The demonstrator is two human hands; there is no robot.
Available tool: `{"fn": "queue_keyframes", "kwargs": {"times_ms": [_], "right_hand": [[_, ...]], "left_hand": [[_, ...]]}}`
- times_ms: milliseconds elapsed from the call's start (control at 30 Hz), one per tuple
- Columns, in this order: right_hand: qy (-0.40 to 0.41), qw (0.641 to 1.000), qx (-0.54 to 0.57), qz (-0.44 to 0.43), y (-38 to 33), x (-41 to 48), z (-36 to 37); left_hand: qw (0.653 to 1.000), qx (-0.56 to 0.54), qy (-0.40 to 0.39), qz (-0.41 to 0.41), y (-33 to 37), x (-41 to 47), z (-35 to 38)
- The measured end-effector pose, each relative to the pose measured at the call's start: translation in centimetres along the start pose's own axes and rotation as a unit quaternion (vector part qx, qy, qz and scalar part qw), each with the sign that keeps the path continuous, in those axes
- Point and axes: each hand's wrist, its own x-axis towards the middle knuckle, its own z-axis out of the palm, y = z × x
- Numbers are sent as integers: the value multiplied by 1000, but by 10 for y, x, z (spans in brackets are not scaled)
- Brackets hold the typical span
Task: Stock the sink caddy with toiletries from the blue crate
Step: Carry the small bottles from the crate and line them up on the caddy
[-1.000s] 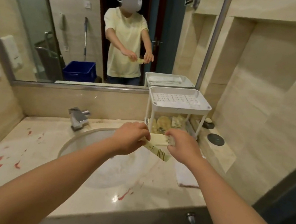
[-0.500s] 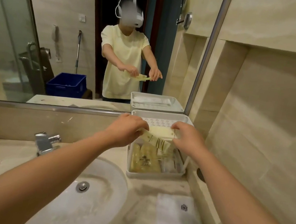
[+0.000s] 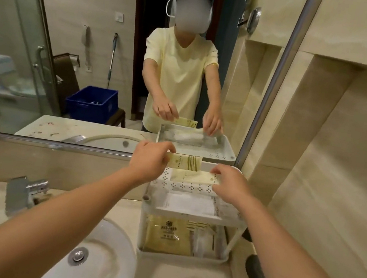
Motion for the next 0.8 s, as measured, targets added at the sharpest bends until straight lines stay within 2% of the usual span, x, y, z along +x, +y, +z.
{"fn": "queue_keyframes", "kwargs": {"times_ms": [200, 400, 500, 567, 700, 800], "right_hand": [[-88, 995, 54, 17, 16, 21, 24], [-125, 975, 182, 21, 21, 27, 32], [-141, 970, 198, 16, 20, 25, 32], [-115, 974, 193, 32, 20, 24, 31], [-1, 983, 163, 88, 25, 23, 28], [21, 981, 175, 76, 28, 23, 28]], "left_hand": [[998, 14, -55, -22, 4, 16, 34], [995, 25, -87, -33, 6, 22, 49], [994, 25, -95, -37, 10, 21, 54], [994, 18, -99, -36, 12, 20, 56], [991, 18, -126, -27, 17, 20, 58], [983, -3, -183, -26, 23, 20, 63]]}}
